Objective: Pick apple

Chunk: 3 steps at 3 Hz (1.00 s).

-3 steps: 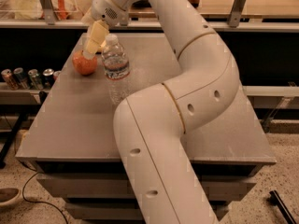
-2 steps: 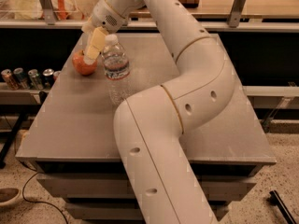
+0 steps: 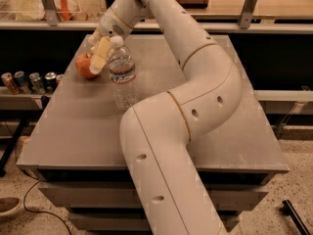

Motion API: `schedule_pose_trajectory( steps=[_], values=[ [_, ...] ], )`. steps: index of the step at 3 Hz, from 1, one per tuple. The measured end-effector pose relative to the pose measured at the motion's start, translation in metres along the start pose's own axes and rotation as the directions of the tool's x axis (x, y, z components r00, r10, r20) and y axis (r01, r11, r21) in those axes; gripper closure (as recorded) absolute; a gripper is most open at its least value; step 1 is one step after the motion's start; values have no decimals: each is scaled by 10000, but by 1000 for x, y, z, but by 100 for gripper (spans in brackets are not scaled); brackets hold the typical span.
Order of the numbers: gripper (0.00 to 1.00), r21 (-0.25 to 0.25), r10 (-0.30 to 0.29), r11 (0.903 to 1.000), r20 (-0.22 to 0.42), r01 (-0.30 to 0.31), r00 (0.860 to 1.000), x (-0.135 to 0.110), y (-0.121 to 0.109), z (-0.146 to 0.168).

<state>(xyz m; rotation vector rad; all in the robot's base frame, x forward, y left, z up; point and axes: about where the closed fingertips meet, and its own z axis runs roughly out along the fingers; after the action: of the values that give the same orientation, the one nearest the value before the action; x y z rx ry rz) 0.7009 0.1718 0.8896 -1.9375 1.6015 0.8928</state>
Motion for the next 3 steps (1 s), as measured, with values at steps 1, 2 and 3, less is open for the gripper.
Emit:
schedule_pose_trajectory(
  steps=[1, 2, 3],
  values=[
    [0, -102, 103, 9999, 0, -103, 9999, 3, 0, 3],
    [0, -154, 180, 9997, -19, -180, 9998, 5, 0, 5],
    [0, -209, 227, 9995, -25, -227, 9997, 5, 1, 6]
  ],
)
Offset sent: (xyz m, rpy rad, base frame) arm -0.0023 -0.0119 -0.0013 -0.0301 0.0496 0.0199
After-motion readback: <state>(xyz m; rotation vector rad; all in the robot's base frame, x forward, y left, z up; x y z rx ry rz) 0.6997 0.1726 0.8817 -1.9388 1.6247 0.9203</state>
